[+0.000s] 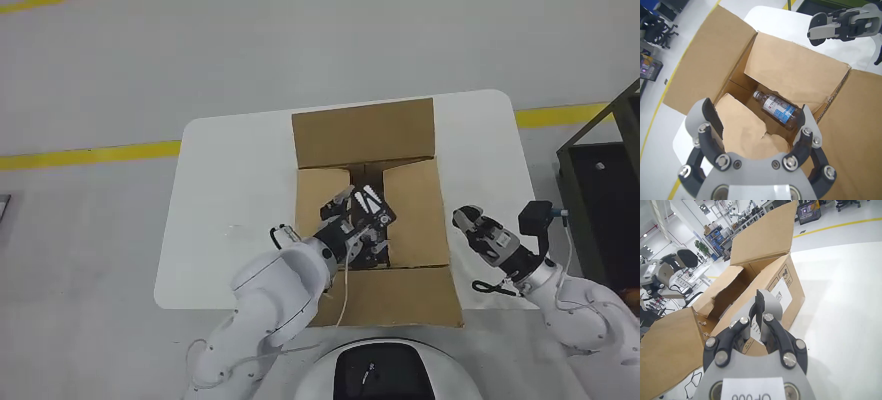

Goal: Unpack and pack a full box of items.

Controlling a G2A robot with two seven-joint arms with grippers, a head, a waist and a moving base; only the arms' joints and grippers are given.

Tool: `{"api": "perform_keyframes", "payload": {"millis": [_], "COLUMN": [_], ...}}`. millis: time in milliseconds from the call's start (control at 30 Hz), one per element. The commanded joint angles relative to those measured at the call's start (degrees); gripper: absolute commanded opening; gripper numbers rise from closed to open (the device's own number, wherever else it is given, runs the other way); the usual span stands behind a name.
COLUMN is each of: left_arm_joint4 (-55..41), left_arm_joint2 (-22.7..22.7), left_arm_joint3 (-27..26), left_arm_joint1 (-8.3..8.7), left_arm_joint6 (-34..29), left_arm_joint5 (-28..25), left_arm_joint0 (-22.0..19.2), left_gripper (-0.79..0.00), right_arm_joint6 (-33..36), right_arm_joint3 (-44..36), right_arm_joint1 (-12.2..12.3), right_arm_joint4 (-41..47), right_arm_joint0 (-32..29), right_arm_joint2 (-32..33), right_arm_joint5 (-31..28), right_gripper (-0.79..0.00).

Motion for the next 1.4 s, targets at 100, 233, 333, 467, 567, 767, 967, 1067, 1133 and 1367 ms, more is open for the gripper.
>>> {"api": "perform_keyframes", "payload": {"millis": [100, 233, 333, 467, 567, 767, 967, 1067, 1133, 1367], "left_arm_joint4": [-0.7, -0.7, -0.7, -0.7, -0.4, 5.5, 9.4, 16.6, 19.5, 36.0], "left_arm_joint2": [2.7, 2.7, 2.7, 2.7, 2.6, 4.8, 8.2, 11.3, 13.1, 20.5], "left_arm_joint3": [4.8, 4.8, 4.8, 4.8, 4.9, 4.9, 6.5, 6.9, 7.3, 11.2], "left_arm_joint1": [-0.98, -0.98, -0.98, -0.98, -0.95, -1.18, -2.23, -2.81, -3.25, -5.02], "left_arm_joint6": [-1.7, -1.7, -1.7, -1.7, -1.2, -1.9, -8.1, -9.8, -10.9, -19.6], "left_arm_joint5": [3.0, 3.0, 3.0, 3.0, 3.2, 5.2, 8.6, 11.0, 11.5, 9.5], "left_arm_joint0": [-3.7, -3.7, -3.7, -3.7, -3.3, -2.5, -4.2, -4.8, -5.0, -7.1], "left_gripper": [0.0, 0.0, 0.0, 0.0, 0.0, 0.0, 0.0, 0.0, 0.0, 0.0], "right_arm_joint6": [-0.3, -0.1, 0.2, 1.2, 2.0, 3.0, 3.1, 3.2, 3.2, 3.2], "right_arm_joint3": [-0.6, -0.6, -0.8, -0.5, 0.1, 0.4, 0.3, 0.5, 0.6, 0.7], "right_arm_joint1": [-0.1, -0.1, -0.1, 0.0, 0.0, 0.0, 0.0, -0.1, -0.1, -0.2], "right_arm_joint4": [0.2, 0.4, 1.0, 1.9, 4.1, 4.6, 4.6, 4.6, 4.6, 4.8], "right_arm_joint0": [-0.6, -0.7, -0.8, -0.9, -0.7, -0.4, -0.5, -0.6, -0.6, -0.4], "right_arm_joint2": [0.1, 0.3, 0.5, 0.7, 0.7, 1.0, 1.2, 1.1, 1.0, 0.8], "right_arm_joint5": [-0.8, -2.7, -3.8, -4.9, -6.2, -6.7, -6.8, -7.0, -7.1, -7.2], "right_gripper": [-0.785, -0.742, -0.711, -0.677, -0.683, -0.733, -0.739, -0.785, -0.785, -0.785]}}
